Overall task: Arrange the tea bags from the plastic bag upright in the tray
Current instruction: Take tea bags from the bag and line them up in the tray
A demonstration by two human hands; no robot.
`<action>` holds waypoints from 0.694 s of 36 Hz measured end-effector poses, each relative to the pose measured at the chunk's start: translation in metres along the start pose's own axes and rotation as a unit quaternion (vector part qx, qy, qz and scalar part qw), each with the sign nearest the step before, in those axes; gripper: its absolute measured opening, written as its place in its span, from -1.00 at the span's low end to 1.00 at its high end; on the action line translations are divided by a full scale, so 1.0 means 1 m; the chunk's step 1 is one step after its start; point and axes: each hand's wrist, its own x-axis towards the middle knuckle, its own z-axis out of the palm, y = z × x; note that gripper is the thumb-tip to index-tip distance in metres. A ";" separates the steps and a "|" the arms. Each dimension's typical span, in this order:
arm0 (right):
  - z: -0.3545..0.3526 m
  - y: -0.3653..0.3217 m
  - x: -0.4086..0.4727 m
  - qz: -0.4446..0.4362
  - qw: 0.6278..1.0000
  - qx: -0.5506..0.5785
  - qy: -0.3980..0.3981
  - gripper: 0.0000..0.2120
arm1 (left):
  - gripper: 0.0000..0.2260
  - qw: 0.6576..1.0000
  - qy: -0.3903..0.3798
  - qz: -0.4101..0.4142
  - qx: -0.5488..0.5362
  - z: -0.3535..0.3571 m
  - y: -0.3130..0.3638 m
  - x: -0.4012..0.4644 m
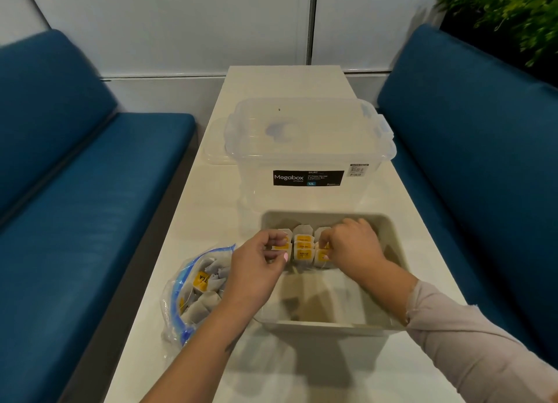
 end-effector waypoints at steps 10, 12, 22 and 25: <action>-0.005 0.004 0.001 0.020 0.998 0.050 0.012 -0.79 | -0.70 1.000 -0.004 0.008 0.004 -0.008 0.004 0.003; -0.008 0.003 0.002 0.024 0.998 0.062 0.023 -0.78 | -0.71 1.000 0.001 0.012 0.014 -0.013 0.006 0.005; -0.031 -0.024 0.006 -0.001 0.991 0.113 0.075 -0.78 | -0.68 0.993 0.065 0.036 0.091 -0.062 0.005 0.007; -0.038 -0.038 0.007 -0.013 0.989 0.124 0.079 -0.79 | -0.70 0.989 0.081 0.027 0.117 -0.078 -0.001 0.005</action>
